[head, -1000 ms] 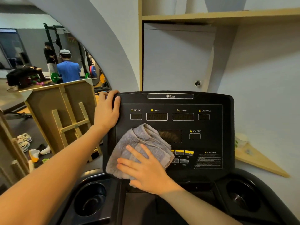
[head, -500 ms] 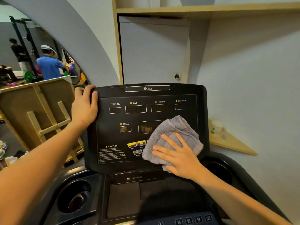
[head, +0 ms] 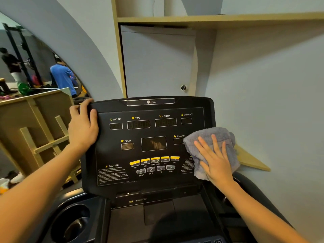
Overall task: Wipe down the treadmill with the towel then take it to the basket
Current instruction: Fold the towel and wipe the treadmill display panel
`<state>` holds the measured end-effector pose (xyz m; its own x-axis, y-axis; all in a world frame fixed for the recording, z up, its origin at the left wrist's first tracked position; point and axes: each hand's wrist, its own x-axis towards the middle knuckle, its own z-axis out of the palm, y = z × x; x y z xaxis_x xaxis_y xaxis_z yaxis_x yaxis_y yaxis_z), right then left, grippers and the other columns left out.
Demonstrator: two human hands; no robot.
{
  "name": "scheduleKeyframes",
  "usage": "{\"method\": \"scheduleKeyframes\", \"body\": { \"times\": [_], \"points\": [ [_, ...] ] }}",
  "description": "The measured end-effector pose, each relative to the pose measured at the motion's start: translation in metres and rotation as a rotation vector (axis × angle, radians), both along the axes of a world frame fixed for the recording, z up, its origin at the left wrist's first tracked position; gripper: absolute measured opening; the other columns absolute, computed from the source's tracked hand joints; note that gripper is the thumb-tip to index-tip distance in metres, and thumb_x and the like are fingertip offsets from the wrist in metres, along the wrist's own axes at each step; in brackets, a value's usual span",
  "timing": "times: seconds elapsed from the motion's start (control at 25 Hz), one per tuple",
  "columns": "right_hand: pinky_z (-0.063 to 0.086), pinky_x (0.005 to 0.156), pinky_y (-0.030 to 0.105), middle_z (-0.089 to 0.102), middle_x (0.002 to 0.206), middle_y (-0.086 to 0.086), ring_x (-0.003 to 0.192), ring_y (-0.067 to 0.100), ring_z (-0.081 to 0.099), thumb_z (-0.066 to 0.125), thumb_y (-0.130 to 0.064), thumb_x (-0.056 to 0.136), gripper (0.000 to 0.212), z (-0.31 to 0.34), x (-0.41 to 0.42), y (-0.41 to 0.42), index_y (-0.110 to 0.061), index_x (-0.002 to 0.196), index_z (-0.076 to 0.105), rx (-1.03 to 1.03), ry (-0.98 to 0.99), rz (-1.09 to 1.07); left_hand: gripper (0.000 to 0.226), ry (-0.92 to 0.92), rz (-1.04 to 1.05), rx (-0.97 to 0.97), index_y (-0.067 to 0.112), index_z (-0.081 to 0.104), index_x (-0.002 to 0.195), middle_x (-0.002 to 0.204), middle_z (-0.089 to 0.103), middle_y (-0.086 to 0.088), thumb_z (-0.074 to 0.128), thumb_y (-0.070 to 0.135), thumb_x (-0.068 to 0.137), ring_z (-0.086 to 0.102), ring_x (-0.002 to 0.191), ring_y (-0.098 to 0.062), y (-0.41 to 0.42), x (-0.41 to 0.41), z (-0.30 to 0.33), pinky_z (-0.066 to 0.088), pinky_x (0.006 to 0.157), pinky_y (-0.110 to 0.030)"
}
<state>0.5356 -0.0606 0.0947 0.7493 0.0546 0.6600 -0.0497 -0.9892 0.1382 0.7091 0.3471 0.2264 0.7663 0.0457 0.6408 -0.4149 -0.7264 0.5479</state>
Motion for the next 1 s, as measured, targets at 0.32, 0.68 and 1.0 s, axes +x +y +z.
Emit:
{"method": "scheduleKeyframes", "body": {
  "times": [0.32, 0.68, 1.0],
  "points": [
    [0.012, 0.119, 0.063, 0.026, 0.163, -0.010, 0.154, 0.029, 0.010, 0.035, -0.037, 0.093, 0.063, 0.097, 0.070, 0.022, -0.033, 0.155, 0.030, 0.336, -0.202, -0.095, 0.061, 0.058, -0.055, -0.137, 0.035, 0.007, 0.158, 0.149, 0.039, -0.013, 0.039, 0.034, 0.106, 0.052, 0.125, -0.035, 0.005, -0.032, -0.043, 0.040, 0.103, -0.052],
    [0.008, 0.117, 0.067, 0.042, 0.156, -0.012, 0.150, 0.032, 0.024, 0.036, -0.047, 0.095, 0.057, 0.148, 0.137, 0.167, -0.033, 0.151, 0.040, 0.128, -0.186, 0.170, 0.071, 0.193, -0.151, -0.047, 0.039, -0.010, 0.157, 0.151, 0.038, -0.014, 0.039, 0.037, 0.106, 0.048, 0.129, -0.033, 0.019, -0.046, -0.052, 0.037, 0.107, -0.043],
    [0.004, 0.113, 0.074, 0.025, 0.164, -0.008, 0.153, 0.036, 0.008, 0.050, -0.050, 0.095, 0.067, 0.077, 0.106, 0.243, -0.030, 0.156, 0.031, -0.146, -0.108, 0.362, 0.084, 0.279, -0.225, 0.045, 0.045, -0.014, 0.154, 0.142, 0.040, -0.016, 0.050, 0.026, 0.102, 0.061, 0.105, -0.025, 0.039, -0.065, -0.054, 0.045, 0.091, -0.031]
  ]
}}
